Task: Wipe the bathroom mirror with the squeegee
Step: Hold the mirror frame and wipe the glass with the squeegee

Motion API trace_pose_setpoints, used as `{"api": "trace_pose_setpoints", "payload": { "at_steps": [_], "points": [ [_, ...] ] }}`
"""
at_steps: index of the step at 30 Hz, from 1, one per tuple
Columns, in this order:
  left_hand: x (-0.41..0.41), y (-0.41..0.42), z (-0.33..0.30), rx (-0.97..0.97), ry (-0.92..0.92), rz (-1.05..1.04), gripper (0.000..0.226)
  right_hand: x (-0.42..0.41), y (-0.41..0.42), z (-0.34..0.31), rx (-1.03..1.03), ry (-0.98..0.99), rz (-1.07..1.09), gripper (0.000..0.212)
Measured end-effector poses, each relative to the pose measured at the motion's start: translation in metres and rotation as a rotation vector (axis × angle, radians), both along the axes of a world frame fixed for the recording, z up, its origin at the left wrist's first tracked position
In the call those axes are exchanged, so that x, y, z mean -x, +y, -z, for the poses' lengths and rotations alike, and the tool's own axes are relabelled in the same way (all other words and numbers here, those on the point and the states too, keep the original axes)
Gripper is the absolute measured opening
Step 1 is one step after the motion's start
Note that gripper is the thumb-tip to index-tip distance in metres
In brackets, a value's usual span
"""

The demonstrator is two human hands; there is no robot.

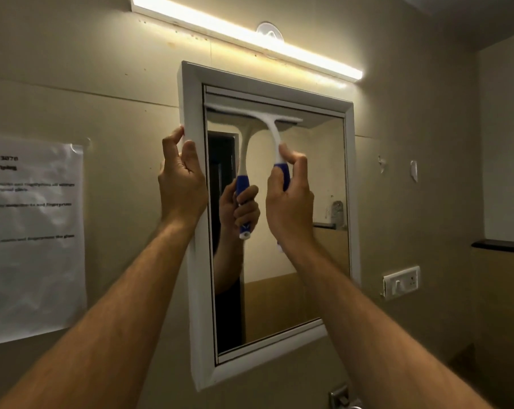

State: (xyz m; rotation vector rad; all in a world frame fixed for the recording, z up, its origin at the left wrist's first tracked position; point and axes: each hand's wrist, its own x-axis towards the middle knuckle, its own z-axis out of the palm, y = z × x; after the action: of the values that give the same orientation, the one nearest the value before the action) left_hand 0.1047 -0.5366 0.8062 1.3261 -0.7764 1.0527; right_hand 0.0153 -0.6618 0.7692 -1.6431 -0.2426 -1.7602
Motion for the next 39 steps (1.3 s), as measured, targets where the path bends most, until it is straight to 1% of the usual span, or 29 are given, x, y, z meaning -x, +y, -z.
{"api": "trace_pose_setpoints", "payload": {
  "at_steps": [3, 6, 10, 12, 14, 16, 19, 21, 23, 26, 29, 31, 33, 37, 39],
  "points": [
    [0.004, 0.000, 0.003, 0.004, 0.012, 0.008, 0.043, 0.006, -0.008, 0.033, 0.036, 0.064, 0.005, 0.034],
    [0.004, -0.003, 0.013, 0.027, 0.036, 0.008, 0.044, 0.015, -0.011, 0.051, 0.022, 0.117, 0.015, 0.040],
    [0.005, -0.007, 0.041, 0.102, -0.008, 0.028, 0.044, 0.016, -0.017, 0.027, 0.007, 0.064, 0.001, 0.031],
    [0.002, -0.009, 0.046, 0.117, -0.001, 0.025, 0.044, 0.012, -0.015, 0.010, -0.008, 0.055, 0.011, 0.029],
    [0.000, -0.011, 0.045, 0.125, 0.009, 0.002, 0.043, 0.010, -0.011, 0.008, -0.009, 0.063, 0.001, 0.029],
    [-0.002, -0.012, 0.044, 0.140, 0.016, -0.008, 0.042, 0.012, -0.010, 0.023, 0.010, 0.083, -0.047, 0.031],
    [-0.007, -0.013, 0.045, 0.158, 0.024, -0.022, 0.041, 0.018, -0.014, 0.070, 0.049, 0.142, -0.152, 0.036],
    [-0.008, -0.013, 0.045, 0.155, 0.031, -0.030, 0.041, 0.021, -0.014, 0.099, 0.036, 0.195, -0.199, 0.037],
    [-0.007, -0.012, 0.044, 0.140, 0.039, -0.043, 0.041, 0.026, -0.014, 0.110, 0.013, 0.206, -0.217, 0.036],
    [-0.006, -0.011, 0.044, 0.118, 0.046, -0.054, 0.041, 0.031, -0.017, 0.093, -0.010, 0.187, -0.234, 0.032],
    [-0.004, -0.009, 0.043, 0.089, 0.048, -0.068, 0.042, 0.029, -0.016, 0.066, -0.010, 0.204, -0.192, 0.028],
    [-0.002, -0.006, 0.042, 0.065, 0.061, -0.072, 0.042, 0.028, -0.013, 0.063, -0.006, 0.226, -0.163, 0.026],
    [-0.001, -0.005, 0.046, 0.044, 0.077, -0.071, 0.042, 0.031, -0.012, 0.074, -0.002, 0.240, -0.144, 0.026],
    [0.003, -0.006, 0.053, 0.061, 0.137, -0.062, 0.044, 0.034, -0.015, 0.122, -0.009, 0.265, -0.131, 0.032],
    [0.002, -0.007, 0.052, 0.067, 0.174, -0.081, 0.046, 0.034, -0.019, 0.140, -0.032, 0.300, -0.166, 0.030]
  ]
}}
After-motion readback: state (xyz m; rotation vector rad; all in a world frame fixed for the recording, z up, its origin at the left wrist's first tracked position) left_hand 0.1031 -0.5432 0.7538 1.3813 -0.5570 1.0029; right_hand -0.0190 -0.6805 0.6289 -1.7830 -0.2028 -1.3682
